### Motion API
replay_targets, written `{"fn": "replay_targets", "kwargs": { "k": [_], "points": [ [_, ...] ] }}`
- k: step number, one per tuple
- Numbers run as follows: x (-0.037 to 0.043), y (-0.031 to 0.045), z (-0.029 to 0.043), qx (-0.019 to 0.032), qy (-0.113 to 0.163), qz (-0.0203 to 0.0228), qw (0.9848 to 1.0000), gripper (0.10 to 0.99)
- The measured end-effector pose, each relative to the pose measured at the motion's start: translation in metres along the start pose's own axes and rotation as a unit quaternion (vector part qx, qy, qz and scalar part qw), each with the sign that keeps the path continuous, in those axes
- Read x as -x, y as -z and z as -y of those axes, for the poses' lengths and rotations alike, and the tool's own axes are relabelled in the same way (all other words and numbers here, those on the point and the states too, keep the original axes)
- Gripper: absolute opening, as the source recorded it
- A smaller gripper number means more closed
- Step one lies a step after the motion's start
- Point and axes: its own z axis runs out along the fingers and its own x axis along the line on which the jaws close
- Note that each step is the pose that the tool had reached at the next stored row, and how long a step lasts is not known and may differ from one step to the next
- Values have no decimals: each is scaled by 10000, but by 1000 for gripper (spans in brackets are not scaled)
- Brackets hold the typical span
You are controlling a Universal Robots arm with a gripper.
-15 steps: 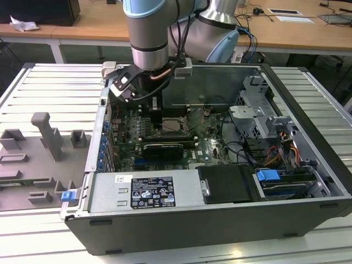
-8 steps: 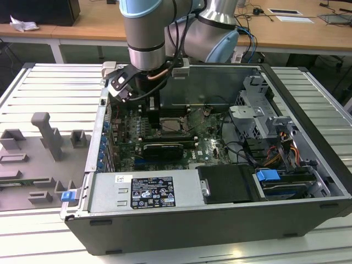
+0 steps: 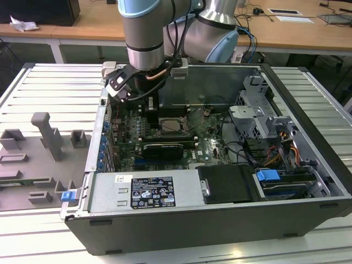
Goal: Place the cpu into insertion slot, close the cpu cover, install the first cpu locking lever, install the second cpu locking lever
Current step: 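Place the cpu into insertion slot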
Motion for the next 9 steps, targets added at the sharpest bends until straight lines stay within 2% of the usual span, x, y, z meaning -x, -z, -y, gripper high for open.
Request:
{"fn": "replay_targets", "kwargs": {
  "k": [1, 3, 5, 8, 9],
  "points": [
    [0, 1, 0, 0, 0, -1, 10000, 671],
    [0, 2, 0, 0, 0, -1, 10000, 659],
    [0, 2, 0, 0, 0, -1, 10000, 522],
    [0, 17, -1, -1, 0, 1, 10000, 502],
    [-1, 21, -2, 0, 0, 0, 10000, 435]
  ]
}}
